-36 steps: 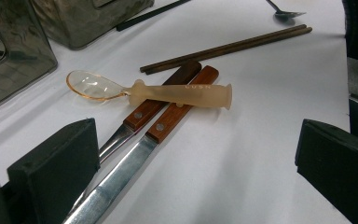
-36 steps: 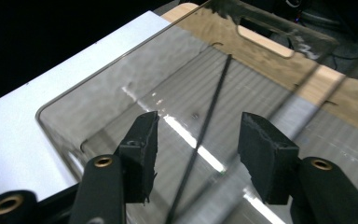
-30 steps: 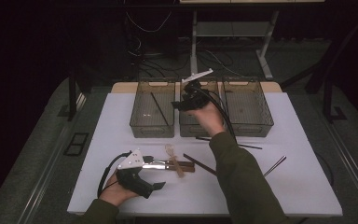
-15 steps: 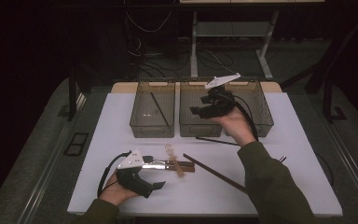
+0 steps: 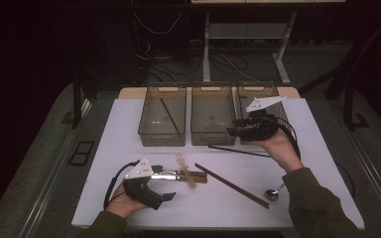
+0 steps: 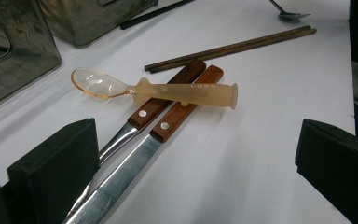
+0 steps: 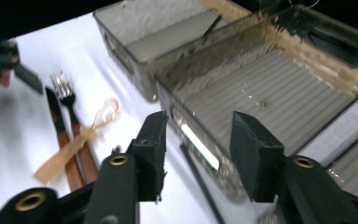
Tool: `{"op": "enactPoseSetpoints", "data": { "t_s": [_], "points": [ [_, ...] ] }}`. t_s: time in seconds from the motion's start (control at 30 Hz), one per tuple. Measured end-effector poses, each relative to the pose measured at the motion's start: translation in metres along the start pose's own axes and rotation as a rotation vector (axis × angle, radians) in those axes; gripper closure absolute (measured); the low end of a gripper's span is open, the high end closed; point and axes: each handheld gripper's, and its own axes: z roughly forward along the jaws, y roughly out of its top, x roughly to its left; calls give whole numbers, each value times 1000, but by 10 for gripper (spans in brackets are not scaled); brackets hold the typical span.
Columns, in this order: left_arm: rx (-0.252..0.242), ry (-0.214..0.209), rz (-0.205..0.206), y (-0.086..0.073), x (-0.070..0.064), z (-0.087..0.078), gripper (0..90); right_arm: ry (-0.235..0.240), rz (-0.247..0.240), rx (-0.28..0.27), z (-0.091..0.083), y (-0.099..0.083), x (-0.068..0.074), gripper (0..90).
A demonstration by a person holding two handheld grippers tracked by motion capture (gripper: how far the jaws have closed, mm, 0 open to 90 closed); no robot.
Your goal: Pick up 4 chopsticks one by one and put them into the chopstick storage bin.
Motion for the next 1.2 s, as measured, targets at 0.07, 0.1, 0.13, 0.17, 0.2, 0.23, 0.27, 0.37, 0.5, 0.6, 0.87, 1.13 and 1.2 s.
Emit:
{"op": "enactPoseSetpoints", "data": {
  "t_s": [0.07, 0.1, 0.13, 0.17, 0.2, 0.23, 0.27, 0.37, 0.5, 0.6, 0.87, 1.13, 1.2],
  "points": [
    [0, -1, -1, 0, 0, 0, 0, 3, 3, 4, -3, -10, -3, 598],
    [0, -1, 0, 0, 1, 1, 0, 3, 1, 6, -4, -15, -5, 604],
    [0, -1, -1, 0, 1, 1, 0, 3, 5, 7, -5, -20, -7, 609],
    [0, -1, 0, 0, 1, 1, 0, 5, 8, 9, -6, -23, -8, 616],
    [0, -2, 0, 0, 1, 1, 0, 7, 12, 9, -7, -29, -10, 621],
    [6, -3, 8, 0, 1, 0, 0, 7, 14, 15, -8, -33, -12, 625],
    [5, -3, 7, 0, 1, 0, 0, 6, 12, 15, -8, -36, -13, 631],
    [7, -4, 9, 0, 1, 0, 0, 2, 15, 32, -9, -48, -19, 654],
    [9, -4, 11, 0, 1, 0, 0, -1, 17, 47, -9, -66, -27, 686],
    [8, -4, 15, 0, 1, 1, 0, -13, 21, 67, -8, -78, -34, 705],
    [9, -5, 12, 0, 0, 1, 0, -35, 29, 104, -5, -98, -51, 740],
    [12, -5, 10, -1, 1, 2, 0, -26, 29, 144, 6, -108, -60, 751],
    [12, -7, 7, -1, 2, 2, 0, -23, 23, 158, 10, -109, -60, 753]
  ]
}}
